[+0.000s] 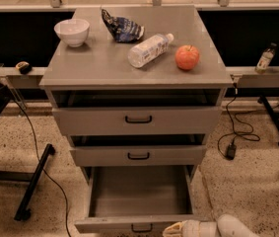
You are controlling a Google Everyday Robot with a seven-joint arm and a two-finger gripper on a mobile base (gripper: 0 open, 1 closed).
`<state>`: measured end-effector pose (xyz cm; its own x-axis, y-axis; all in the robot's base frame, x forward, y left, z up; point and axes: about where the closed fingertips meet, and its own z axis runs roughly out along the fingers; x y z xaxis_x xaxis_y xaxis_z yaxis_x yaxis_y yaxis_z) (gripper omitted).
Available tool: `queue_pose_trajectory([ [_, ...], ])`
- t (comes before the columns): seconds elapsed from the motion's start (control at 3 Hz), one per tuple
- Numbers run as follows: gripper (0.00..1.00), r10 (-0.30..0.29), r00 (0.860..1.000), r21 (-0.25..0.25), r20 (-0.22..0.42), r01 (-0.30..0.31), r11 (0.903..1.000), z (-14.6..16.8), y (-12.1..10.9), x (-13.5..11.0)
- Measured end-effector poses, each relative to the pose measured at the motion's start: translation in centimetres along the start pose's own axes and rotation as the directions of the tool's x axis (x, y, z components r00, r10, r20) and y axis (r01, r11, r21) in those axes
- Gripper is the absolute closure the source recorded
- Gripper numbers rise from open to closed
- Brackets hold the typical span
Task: Close bottom drawer
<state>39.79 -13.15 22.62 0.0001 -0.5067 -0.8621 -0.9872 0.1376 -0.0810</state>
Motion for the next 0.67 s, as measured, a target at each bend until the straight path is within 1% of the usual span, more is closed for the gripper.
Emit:
queue_pose_trajectory([
  [0.33, 1.00, -0.005, 1.000, 0.004, 0.002, 0.005, 1.0000, 0.1, 0.2, 0.1],
  [0.67, 1.00, -0.047, 0.998, 0.011, -0.031, 0.047, 0.9988, 0.8, -0.4, 2.0],
])
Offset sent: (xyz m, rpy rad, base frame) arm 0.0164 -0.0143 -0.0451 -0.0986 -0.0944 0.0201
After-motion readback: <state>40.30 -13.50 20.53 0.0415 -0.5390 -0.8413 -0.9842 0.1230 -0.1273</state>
